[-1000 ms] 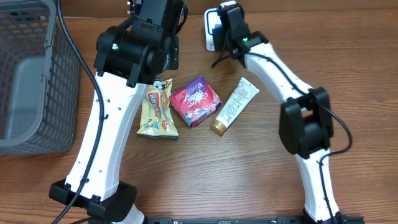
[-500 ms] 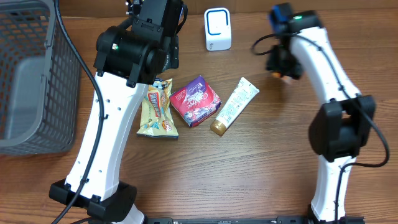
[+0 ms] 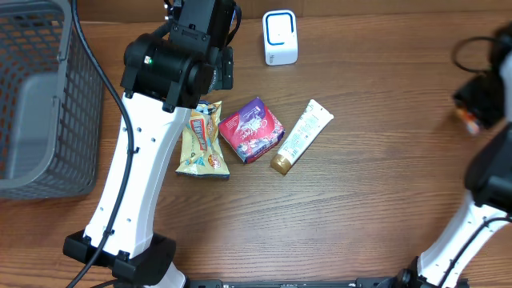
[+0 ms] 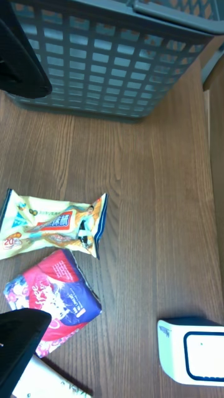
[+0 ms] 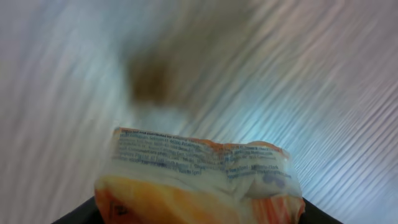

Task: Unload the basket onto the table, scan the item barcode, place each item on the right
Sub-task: 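Carry the orange packet right and drop it at the table edge, then reach the right gripper to the white tube and grasp it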

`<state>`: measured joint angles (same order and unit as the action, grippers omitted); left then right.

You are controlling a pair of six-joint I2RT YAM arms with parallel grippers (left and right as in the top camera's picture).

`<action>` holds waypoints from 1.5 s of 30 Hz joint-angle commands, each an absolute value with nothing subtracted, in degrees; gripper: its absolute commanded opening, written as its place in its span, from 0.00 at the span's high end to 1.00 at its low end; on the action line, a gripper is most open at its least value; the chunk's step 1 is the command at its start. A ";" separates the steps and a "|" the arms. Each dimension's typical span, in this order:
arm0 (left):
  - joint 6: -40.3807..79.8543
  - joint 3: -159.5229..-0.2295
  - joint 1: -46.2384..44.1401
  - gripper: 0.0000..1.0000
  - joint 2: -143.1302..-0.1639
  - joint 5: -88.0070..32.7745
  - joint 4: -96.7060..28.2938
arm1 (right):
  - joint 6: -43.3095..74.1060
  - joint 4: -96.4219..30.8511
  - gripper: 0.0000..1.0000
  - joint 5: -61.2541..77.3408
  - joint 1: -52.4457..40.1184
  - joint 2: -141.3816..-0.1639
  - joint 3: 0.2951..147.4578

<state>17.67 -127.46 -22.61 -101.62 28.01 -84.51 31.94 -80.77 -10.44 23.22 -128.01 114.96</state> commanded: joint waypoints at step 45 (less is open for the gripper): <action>23.38 -127.98 -9.72 0.00 -96.99 28.49 -85.97 | 48.95 -87.74 0.00 4.10 -16.86 -124.55 120.53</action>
